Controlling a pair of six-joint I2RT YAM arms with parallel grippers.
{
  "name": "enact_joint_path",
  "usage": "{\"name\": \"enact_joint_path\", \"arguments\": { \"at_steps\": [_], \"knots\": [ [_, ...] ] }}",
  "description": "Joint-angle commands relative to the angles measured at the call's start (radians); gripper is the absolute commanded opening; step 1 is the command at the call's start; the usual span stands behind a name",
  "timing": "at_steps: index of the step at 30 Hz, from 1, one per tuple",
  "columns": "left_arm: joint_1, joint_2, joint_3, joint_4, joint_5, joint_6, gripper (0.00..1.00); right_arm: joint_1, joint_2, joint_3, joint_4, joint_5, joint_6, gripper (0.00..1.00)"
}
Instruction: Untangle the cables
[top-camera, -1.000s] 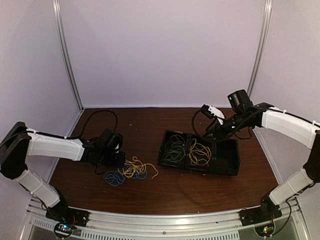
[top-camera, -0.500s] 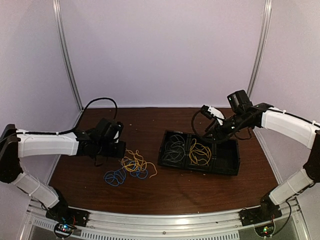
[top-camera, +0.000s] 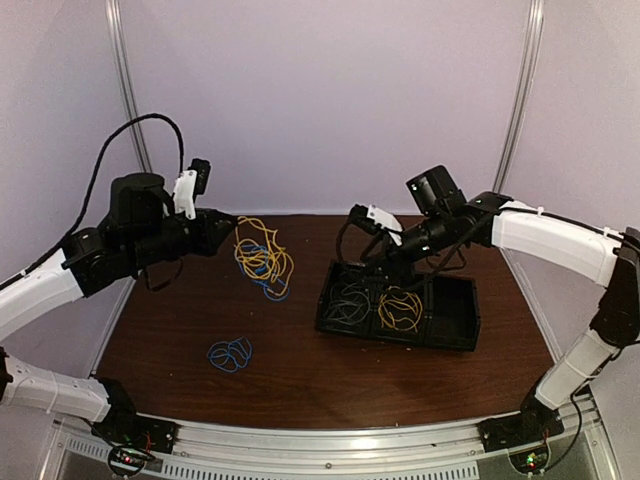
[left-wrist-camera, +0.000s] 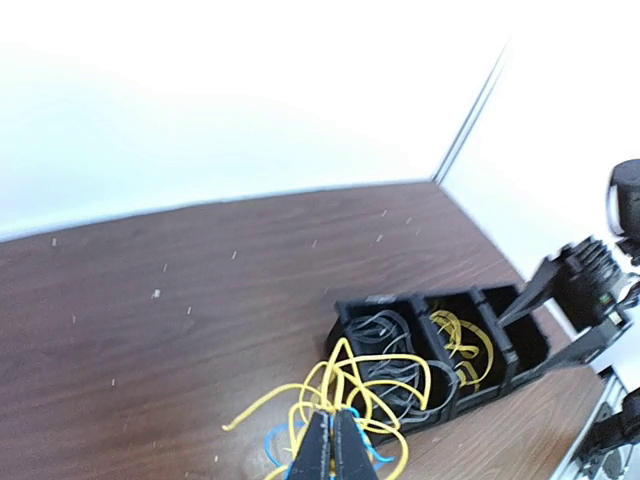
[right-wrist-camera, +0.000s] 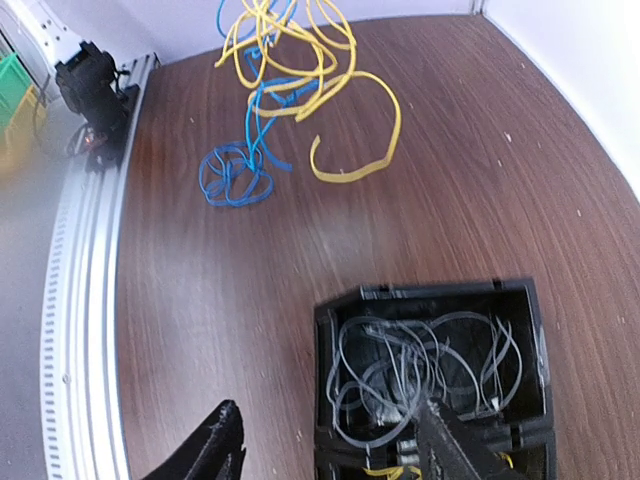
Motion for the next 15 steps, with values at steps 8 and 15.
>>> {"name": "enact_joint_path", "arguments": {
  "at_steps": [8,15],
  "knots": [
    [0.004,-0.055,-0.005,0.019,0.063,-0.005,0.0,0.213,0.255,0.349,0.171,0.065,0.222,0.63],
    [0.004,-0.091,-0.053,0.038,0.078,-0.03,0.0,0.259,0.363,0.461,0.132,-0.025,0.213,0.63]
  ]
}}
